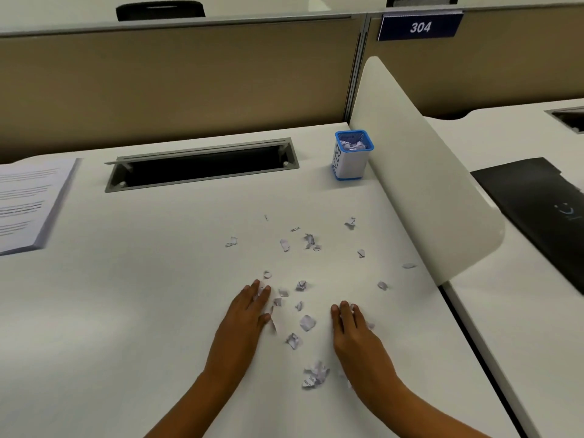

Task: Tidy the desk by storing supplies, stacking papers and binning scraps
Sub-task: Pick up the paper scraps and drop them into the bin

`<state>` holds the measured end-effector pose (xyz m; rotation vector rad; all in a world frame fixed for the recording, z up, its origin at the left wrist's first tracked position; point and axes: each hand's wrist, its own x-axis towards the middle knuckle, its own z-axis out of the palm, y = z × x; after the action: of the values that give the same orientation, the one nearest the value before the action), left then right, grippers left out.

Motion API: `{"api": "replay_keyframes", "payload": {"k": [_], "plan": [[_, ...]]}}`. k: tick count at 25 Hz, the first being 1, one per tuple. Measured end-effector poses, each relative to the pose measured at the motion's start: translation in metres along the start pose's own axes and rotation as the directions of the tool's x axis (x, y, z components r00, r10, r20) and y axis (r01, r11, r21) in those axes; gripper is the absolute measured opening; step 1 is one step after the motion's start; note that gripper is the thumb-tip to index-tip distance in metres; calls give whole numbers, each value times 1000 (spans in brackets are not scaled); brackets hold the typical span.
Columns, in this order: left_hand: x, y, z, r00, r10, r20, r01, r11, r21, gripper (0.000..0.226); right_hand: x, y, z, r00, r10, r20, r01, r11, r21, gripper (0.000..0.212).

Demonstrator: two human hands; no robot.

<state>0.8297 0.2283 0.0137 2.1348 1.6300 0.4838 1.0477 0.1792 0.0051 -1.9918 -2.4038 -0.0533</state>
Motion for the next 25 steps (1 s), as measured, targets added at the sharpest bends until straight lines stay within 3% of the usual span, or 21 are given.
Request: {"api": "replay_keyframes", "payload": {"k": [6, 8, 10, 16, 21, 25], "plan": [[-2, 3, -7, 994, -62, -87, 61, 998, -14, 32, 9, 10, -22, 995, -4, -102, 13, 996, 87, 41], [2, 2, -4, 987, -63, -147, 58, 998, -39, 21, 11, 13, -21, 986, 24, -165, 4, 986, 165, 38], [7, 8, -8, 992, -44, -121, 34, 996, -82, 17, 12, 19, -18, 971, 81, -227, -9, 954, 300, 32], [50, 54, -33, 980, -119, -158, 62, 943, -328, 16, 47, 50, -43, 907, 238, -348, -24, 852, 522, 20], [140, 104, -61, 965, -29, -259, -81, 911, -403, 13, 123, 86, -82, 820, 317, -476, 17, 819, 574, 20], [235, 138, -70, 967, 94, -235, -169, 931, -323, 13, 207, 121, -107, 751, 444, -489, -33, 765, 643, 15]]}}
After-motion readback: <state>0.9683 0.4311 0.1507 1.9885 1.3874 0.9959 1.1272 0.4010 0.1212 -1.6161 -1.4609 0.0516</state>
